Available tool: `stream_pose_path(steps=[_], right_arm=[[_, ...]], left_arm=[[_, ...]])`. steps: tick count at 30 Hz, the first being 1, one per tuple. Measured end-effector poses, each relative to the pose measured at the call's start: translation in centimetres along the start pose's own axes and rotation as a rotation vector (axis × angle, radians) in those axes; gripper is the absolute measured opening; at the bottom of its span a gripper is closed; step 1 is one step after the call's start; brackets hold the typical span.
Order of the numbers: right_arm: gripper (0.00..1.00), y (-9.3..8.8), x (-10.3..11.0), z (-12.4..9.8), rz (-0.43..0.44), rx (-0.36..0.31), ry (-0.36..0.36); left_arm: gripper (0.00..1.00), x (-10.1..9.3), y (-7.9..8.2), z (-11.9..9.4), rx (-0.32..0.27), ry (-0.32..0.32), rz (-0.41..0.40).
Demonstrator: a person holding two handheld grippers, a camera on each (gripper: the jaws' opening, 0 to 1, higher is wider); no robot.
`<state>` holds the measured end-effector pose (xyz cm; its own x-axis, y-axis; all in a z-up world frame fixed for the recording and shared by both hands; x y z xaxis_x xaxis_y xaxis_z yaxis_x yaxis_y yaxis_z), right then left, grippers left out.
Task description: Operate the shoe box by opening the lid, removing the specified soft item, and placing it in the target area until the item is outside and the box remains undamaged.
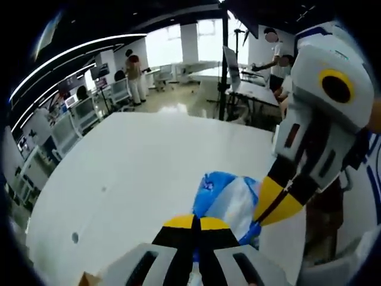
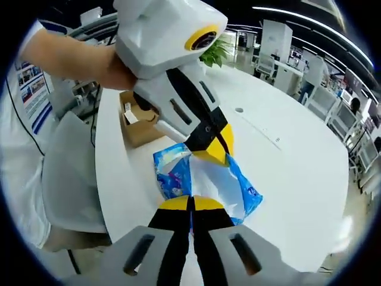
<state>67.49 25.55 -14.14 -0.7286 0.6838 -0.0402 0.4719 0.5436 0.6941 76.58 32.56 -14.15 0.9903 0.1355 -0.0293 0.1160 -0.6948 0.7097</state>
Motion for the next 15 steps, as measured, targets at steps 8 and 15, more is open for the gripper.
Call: stream_pose_path(steps=[8, 15], right_arm=[[0.00, -3.2, -1.8, -0.6, 0.048, 0.015, -0.019], [0.00, -5.9, -2.9, -0.7, 0.084, 0.034, -0.035]], left_arm=[[0.00, -0.6, 1.3, 3.9, 0.013, -0.040, 0.011], [0.00, -1.0, 1.6, 7.0, 0.027, -0.082, 0.007]])
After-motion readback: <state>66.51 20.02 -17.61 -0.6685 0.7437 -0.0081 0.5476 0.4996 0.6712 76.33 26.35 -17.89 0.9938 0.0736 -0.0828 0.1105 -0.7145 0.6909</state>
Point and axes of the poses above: the point that each gripper's makers call its tool centre point, and the gripper's own axes: z roughly forward along the fingers, x roughly to its left, y roughly out of its top, the point moved 8 cm from there along -z, roughly backward along the fingers, and after that the axes turned 5 degrees about -z, right-handed, at the moved point
